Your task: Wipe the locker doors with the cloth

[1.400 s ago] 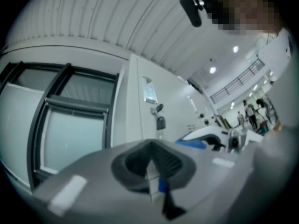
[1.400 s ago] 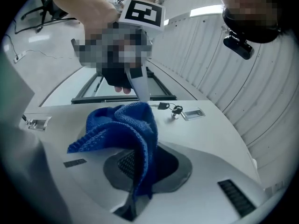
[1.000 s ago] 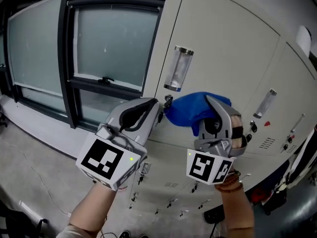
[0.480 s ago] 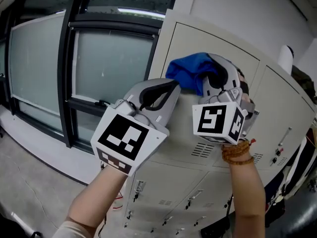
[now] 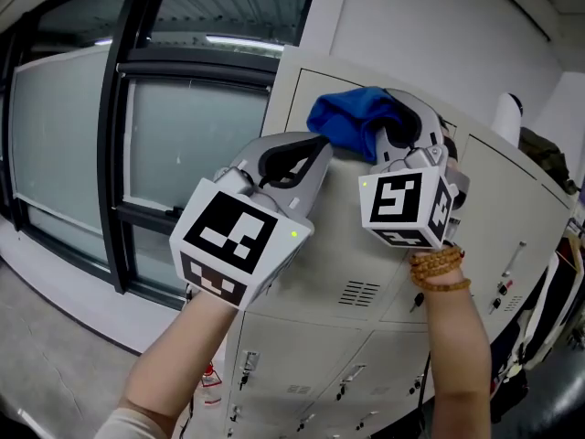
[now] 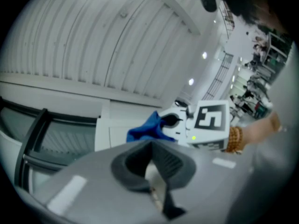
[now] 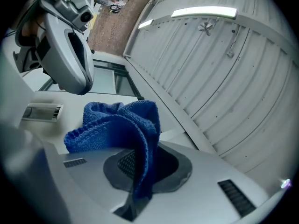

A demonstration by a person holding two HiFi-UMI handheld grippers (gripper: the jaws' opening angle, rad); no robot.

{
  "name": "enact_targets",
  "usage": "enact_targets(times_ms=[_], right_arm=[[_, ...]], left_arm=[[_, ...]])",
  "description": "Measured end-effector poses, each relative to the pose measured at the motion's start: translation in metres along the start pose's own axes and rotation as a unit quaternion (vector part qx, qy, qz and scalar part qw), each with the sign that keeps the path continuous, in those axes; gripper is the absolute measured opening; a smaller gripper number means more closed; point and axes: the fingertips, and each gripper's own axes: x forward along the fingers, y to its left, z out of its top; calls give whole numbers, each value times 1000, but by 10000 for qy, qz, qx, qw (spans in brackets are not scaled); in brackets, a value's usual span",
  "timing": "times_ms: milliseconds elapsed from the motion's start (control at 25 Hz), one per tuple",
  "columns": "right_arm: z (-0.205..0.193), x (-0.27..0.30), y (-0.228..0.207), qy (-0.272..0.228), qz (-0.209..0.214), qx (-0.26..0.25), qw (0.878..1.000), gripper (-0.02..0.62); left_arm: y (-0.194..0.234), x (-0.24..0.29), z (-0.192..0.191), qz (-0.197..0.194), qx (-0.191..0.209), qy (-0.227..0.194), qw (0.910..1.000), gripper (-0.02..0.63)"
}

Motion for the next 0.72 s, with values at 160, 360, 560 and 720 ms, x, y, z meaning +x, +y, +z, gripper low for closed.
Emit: enact_targets(times_ms=[160,360,560,720], right_arm=[[-16,-9,-6,77,-98,-10,9999,29],[-26,-31,15,54,-19,20,10000,29],[-37,-65,52,103,29,-15,9999,29],[-44,-90,85,110,124,79,9998,29]], left_arm=[[-13,8,-11,-139,-63,57,9999,3],[-27,6,-34,-213,-142,205,9995,2],[-41,-11,-49,-251,-400,265,9985,3],[-55,-26,-63,-263,-514,402,9975,3]])
